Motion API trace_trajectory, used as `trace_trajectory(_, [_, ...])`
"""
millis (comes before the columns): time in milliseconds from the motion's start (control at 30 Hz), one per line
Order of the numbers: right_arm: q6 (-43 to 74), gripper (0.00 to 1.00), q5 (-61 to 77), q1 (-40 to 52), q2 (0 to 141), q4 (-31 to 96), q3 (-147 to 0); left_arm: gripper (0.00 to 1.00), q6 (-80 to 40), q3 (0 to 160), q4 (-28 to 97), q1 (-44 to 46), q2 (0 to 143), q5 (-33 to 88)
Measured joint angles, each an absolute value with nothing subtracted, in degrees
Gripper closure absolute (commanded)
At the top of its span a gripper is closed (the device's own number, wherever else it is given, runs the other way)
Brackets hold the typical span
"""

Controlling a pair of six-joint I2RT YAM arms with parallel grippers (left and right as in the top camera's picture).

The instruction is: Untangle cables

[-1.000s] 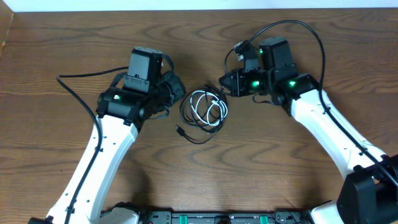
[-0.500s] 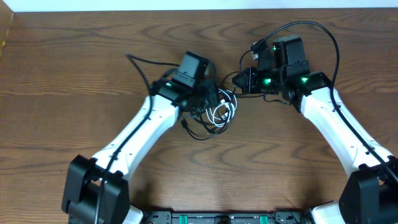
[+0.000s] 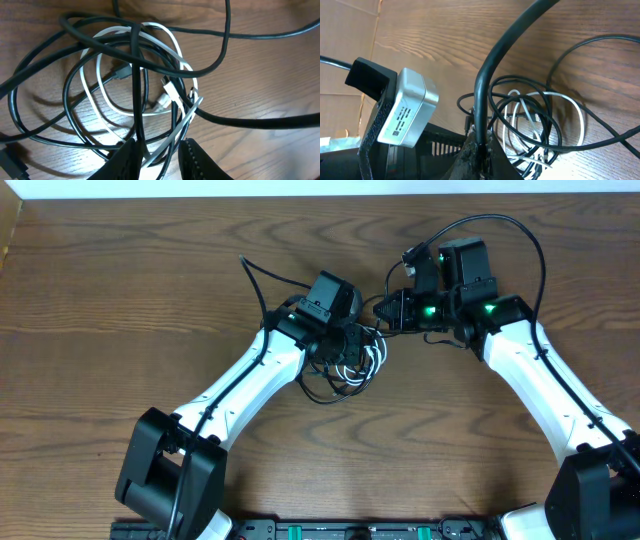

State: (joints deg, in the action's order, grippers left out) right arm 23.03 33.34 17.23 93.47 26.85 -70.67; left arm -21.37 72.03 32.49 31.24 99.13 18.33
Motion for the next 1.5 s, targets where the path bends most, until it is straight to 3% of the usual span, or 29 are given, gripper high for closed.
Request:
trace_trajectory(533, [23.0,0.99,32.5,17.2,93.5,28.1,-70.7,0.72,-16.2,72.0,33.5,31.2,99.2,18.3])
trace_trajectory(633, [23.0,0.99,32.5,17.2,93.5,28.1,-70.7,0.87,-15.9,72.0,33.3,31.2,99.9,18.3])
trace_trajectory(733, [23.0,0.99,32.5,17.2,93.5,28.3,-70.7,0.92,-15.9,71.9,33.0,31.2,100.9,18.3])
trace_trajectory(1033, [23.0,0.99,30.9,17.2,93.5,30.5,-70.7,0.92,-15.6,71.6,32.2,30.7,100.7,18.3])
trace_trajectory(1500, [23.0,0.99,24.0,17.2,93.5,35.4,-70.7,0.92,-16.7,71.6,32.8,19.6,78.7,18.3])
